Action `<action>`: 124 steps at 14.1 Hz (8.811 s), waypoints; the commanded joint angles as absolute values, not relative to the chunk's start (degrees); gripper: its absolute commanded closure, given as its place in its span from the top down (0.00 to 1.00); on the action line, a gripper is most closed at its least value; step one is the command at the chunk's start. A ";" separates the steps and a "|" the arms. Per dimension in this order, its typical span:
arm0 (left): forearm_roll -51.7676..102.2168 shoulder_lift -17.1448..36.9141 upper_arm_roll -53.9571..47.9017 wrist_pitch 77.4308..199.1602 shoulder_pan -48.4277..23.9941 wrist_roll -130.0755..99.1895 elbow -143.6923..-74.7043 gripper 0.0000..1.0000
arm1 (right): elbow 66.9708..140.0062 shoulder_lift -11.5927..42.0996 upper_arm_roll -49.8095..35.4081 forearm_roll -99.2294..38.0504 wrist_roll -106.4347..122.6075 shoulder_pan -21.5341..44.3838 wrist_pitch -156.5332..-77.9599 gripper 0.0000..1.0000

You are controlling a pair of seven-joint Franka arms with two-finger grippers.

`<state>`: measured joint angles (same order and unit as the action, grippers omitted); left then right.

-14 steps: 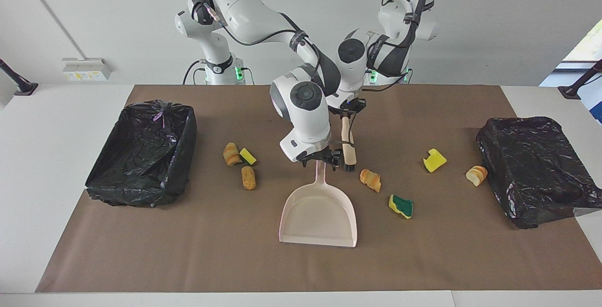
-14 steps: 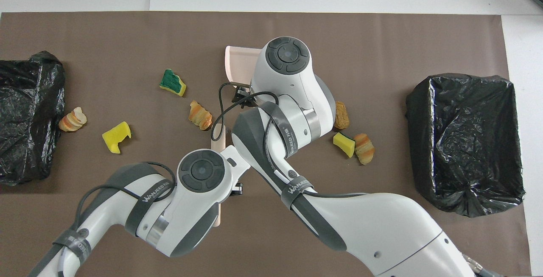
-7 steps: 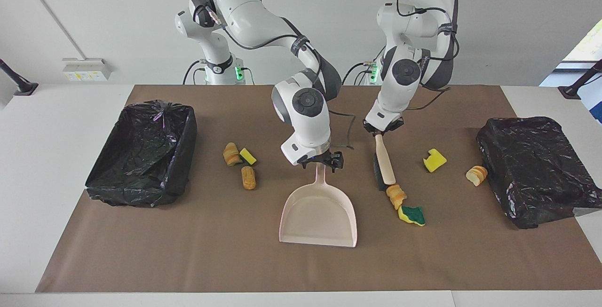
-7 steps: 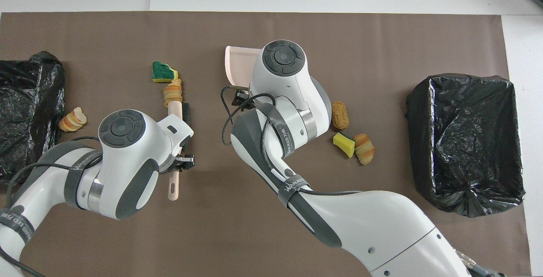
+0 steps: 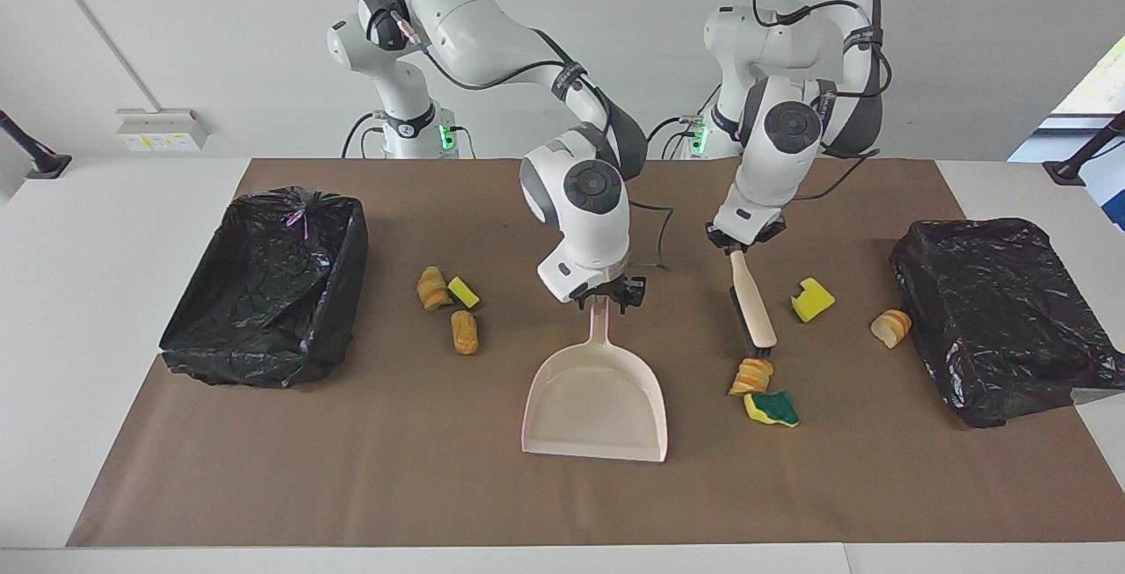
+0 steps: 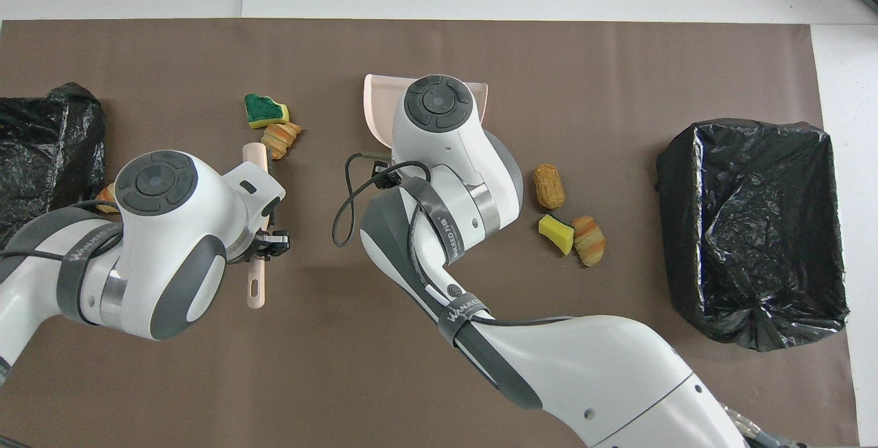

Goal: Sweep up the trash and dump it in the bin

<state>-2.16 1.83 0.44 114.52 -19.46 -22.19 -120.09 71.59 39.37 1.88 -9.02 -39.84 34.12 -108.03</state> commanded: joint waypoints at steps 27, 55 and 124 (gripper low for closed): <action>16.52 5.11 0.44 120.96 -14.33 -26.11 -124.71 0.00 | 110.48 11.77 1.93 2.99 39.91 31.02 -115.13 0.00; -19.09 1.68 -0.61 91.53 -8.95 5.72 -109.54 0.00 | 110.21 13.97 1.58 1.85 31.99 35.86 -115.66 0.00; 0.08 -6.06 0.35 94.21 -16.62 -20.65 -118.73 0.00 | 110.30 14.06 1.67 2.55 39.64 35.33 -115.58 0.00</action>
<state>-2.14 -3.16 -0.30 95.28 -17.60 -20.84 -117.70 109.92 14.25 2.02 1.69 38.08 35.84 -115.64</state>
